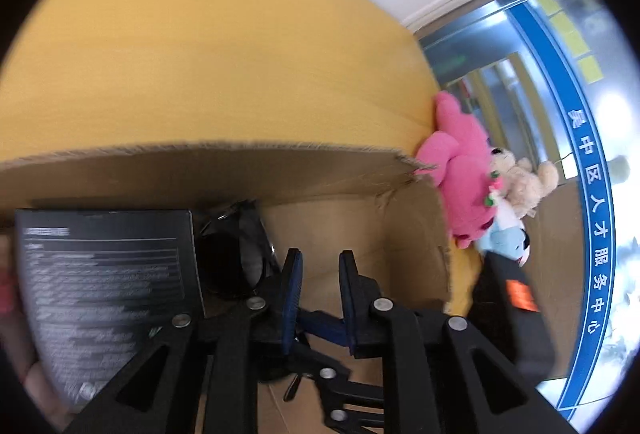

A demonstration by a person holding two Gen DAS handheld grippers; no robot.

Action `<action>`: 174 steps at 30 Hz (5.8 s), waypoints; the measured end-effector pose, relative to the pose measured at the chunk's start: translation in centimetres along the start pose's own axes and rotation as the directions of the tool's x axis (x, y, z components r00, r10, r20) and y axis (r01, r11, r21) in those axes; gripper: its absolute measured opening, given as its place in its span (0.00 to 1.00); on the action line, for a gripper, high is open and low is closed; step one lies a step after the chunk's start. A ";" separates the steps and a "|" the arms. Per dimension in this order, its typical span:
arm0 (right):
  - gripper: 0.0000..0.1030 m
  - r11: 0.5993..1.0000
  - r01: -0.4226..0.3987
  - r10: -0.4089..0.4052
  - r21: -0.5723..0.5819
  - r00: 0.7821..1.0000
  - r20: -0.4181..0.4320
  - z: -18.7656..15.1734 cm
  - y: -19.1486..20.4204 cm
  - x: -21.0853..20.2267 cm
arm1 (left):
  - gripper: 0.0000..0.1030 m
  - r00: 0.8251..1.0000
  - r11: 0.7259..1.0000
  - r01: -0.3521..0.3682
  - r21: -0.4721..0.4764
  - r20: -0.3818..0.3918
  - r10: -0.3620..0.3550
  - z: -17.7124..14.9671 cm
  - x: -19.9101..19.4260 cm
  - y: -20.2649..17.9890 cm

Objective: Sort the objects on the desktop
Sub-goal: 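Carry the sunglasses with both grippers over the cardboard box and lower them, then open both grippers to release the sunglasses beside the black box, then move both grippers to the grey phone stand on the table, then grasp the grey phone stand between both grippers, then lift the phone stand with both grippers and carry it into the box, then open both grippers to release the phone stand inside the box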

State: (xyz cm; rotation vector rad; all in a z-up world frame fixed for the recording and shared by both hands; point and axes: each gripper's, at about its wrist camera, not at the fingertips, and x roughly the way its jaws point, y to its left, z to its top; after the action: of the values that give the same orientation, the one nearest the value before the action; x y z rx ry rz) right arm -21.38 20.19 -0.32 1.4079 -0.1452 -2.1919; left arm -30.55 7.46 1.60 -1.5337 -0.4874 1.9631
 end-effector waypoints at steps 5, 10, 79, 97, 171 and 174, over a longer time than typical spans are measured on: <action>0.34 1.000 -0.007 0.007 0.002 0.999 0.048 -0.4 1.2 -2.1 | 0.19 0.983 0.992 -0.108 0.071 0.158 0.096 -1.9 -6.5 -2.8; 0.57 1.000 -0.012 0.011 0.007 0.992 0.125 -0.1 0.8 -5.8 | 0.48 0.936 0.979 -0.157 0.128 0.336 0.106 -5.8 -13.5 -5.4; 0.32 0.993 0.090 -0.100 0.076 0.986 0.133 -29.4 7.1 -11.0 | 0.58 0.955 0.933 -0.280 0.225 0.163 0.248 -38.0 -3.1 -4.2; 0.35 0.994 0.099 -0.105 0.054 0.985 0.139 -30.4 8.0 -11.2 | 0.31 0.958 0.915 -0.282 0.288 0.135 0.253 -38.9 -2.0 -4.4; 1.00 0.918 0.394 -0.328 -0.049 0.823 0.464 -15.0 18.4 -12.4 | 0.78 0.647 0.804 -0.594 0.023 0.608 0.460 -30.2 -21.1 -1.3; 1.00 0.906 0.424 -0.374 0.009 0.790 0.486 -15.9 18.2 -13.9 | 0.78 0.641 0.832 -0.551 0.067 0.672 0.371 -31.5 -21.4 -3.5</action>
State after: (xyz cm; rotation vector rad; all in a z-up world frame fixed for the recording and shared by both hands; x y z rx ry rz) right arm 3.72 14.29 10.39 0.8630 0.1051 -2.8301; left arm 3.90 -6.12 11.21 -0.8190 -0.0504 2.8420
